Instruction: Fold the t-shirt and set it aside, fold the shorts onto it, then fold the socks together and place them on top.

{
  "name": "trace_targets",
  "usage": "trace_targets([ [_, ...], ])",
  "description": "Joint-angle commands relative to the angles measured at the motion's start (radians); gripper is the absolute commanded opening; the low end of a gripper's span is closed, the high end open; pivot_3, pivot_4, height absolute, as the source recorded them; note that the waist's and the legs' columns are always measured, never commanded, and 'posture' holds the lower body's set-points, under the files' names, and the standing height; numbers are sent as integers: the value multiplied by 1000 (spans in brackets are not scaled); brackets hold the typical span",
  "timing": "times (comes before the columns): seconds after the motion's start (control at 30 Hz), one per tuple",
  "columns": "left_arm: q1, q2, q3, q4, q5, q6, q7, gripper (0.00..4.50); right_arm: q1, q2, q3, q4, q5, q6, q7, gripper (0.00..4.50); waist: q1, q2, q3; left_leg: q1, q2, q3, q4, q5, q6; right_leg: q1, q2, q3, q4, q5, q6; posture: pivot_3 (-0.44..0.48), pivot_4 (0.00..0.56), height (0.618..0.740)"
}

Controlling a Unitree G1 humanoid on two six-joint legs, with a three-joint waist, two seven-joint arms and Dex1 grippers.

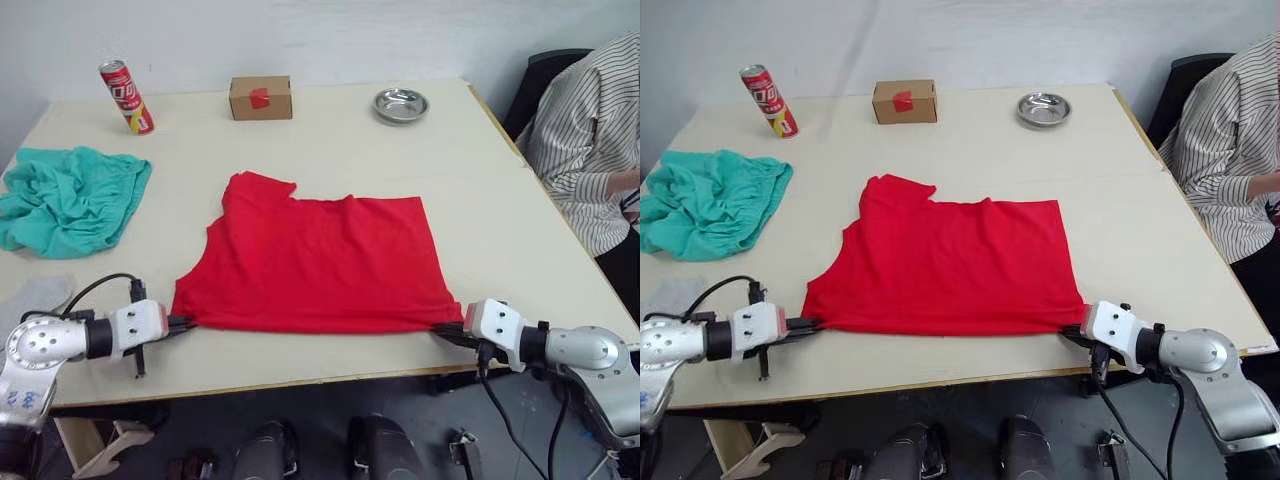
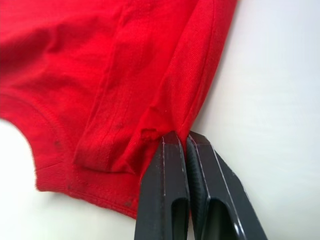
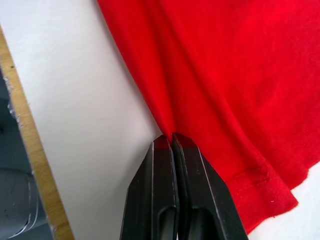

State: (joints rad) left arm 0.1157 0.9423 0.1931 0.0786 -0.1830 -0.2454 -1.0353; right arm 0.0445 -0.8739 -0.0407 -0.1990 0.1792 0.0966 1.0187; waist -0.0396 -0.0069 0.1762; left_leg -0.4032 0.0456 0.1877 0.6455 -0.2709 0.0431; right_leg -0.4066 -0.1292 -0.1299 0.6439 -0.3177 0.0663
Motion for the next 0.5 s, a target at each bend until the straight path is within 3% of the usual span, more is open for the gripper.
trace_targets([
  [0.03,173,-1,102,-161,-21,121,37,30,-1,-42,-6,17,-2,11,39,0,-2,-1,1,0,0,0,0,0,0,0,0,0,0,0,0,0,150,740],
  [0.23,384,-74,184,-407,-23,281,132,30,2,-81,0,-17,35,87,99,0,12,-3,1,0,0,0,1,-6,3,0,0,0,-1,-1,0,0,150,740],
  [0.5,444,-102,230,-470,-12,331,156,30,82,-101,-16,-69,31,85,106,0,15,-4,1,-1,0,-1,0,-7,3,-1,0,0,-2,-2,-2,0,150,740],
])
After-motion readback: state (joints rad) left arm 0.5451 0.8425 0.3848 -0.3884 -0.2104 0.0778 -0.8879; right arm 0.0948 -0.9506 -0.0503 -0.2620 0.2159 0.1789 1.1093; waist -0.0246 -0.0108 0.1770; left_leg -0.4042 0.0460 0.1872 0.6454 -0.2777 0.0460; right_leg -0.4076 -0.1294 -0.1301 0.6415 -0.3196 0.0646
